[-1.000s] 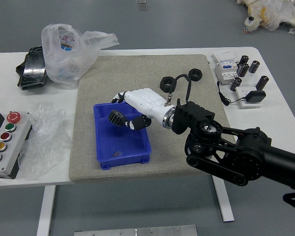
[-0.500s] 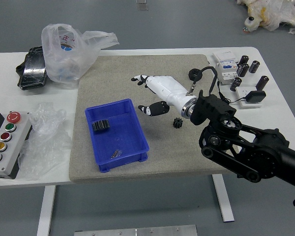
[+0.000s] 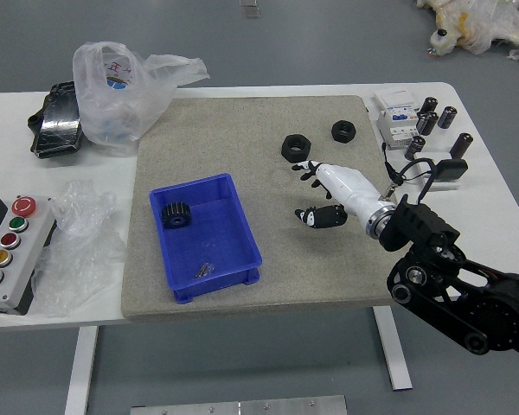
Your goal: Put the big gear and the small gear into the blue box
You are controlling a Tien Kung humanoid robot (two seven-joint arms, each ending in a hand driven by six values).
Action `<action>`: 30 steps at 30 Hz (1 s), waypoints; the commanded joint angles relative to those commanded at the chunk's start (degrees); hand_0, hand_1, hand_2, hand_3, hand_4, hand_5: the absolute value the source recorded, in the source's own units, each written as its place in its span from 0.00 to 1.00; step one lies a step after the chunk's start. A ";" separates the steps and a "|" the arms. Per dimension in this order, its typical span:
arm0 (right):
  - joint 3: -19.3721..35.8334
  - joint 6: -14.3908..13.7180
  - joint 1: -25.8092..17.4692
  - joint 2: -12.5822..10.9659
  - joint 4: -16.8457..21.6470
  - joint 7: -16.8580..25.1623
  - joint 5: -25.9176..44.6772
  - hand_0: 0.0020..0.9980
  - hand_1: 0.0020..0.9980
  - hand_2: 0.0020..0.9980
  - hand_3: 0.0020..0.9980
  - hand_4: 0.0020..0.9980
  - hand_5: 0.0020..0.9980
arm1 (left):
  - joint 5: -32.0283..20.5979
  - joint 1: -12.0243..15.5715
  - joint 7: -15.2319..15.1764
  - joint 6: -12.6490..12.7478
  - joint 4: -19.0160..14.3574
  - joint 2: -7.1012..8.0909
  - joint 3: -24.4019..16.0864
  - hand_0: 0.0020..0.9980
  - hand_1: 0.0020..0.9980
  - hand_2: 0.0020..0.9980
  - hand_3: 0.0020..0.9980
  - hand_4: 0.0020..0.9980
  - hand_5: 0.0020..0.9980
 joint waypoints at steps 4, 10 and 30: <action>-0.94 0.33 0.72 1.01 -2.49 0.13 -1.17 0.45 0.67 0.75 0.84 0.74 0.15 | 0.10 -0.02 -0.05 0.00 0.00 -0.02 0.00 0.73 0.66 0.66 0.76 0.74 0.45; -2.24 0.98 1.28 0.77 -4.88 -0.02 -2.03 0.45 0.67 0.75 0.84 0.74 0.14 | -0.04 -0.06 -0.12 0.01 -0.04 -0.04 0.12 0.73 0.66 0.66 0.75 0.74 0.45; -4.91 1.62 2.49 0.60 -10.01 0.82 -2.04 0.40 0.52 0.28 0.40 0.22 0.02 | -0.48 -0.13 -0.69 0.07 -0.02 -0.11 0.78 0.73 0.65 0.66 0.75 0.74 0.46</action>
